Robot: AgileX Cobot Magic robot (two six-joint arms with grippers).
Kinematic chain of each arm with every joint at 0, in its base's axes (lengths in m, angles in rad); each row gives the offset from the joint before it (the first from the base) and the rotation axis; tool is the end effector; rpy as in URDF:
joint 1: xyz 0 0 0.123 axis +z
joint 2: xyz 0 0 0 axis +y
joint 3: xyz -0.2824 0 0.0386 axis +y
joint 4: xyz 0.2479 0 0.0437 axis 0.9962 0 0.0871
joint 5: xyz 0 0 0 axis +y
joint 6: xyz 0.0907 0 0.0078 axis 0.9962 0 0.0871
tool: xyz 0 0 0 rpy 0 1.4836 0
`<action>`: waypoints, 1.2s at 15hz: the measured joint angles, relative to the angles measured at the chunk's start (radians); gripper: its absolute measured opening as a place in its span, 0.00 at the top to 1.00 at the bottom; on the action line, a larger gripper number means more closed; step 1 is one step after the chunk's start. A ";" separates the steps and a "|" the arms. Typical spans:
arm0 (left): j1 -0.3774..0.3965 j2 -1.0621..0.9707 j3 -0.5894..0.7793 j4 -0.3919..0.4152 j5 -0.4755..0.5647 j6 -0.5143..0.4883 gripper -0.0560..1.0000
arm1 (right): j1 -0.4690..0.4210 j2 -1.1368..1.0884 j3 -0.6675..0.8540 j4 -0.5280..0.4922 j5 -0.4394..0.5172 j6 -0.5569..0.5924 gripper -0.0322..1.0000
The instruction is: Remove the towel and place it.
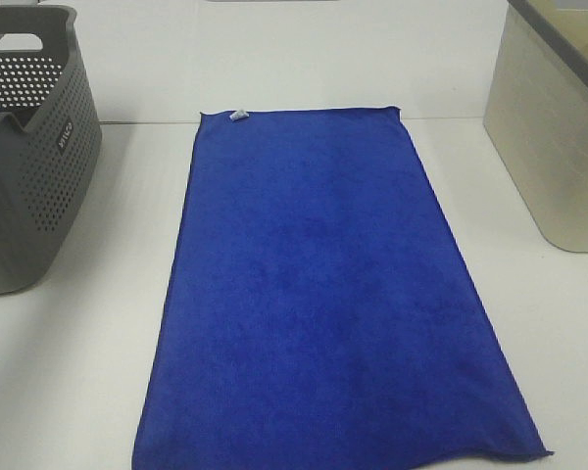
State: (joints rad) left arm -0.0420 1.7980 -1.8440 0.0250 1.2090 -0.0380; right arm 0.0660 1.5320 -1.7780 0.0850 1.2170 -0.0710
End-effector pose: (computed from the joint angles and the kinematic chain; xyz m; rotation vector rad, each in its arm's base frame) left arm 0.3897 -0.0142 0.3644 0.0092 2.6460 0.0071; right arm 0.3138 0.0280 0.4393 -0.1667 2.4469 0.1086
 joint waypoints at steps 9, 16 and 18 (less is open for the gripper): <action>0.000 -0.965 0.790 0.107 -0.137 -0.015 0.18 | 0.000 -0.848 0.787 -0.003 0.002 0.028 0.15; 0.000 -1.503 1.142 0.130 -0.135 -0.008 0.18 | 0.000 -1.260 1.040 -0.003 0.002 0.021 0.15; 0.000 -1.643 1.185 0.130 -0.127 -0.007 0.18 | 0.000 -1.371 1.077 -0.003 0.002 0.020 0.15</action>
State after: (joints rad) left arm -0.0420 0.1550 -0.6590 0.1550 1.0820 -0.0450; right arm 0.0660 0.1610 -0.7010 0.0820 1.2190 -0.0510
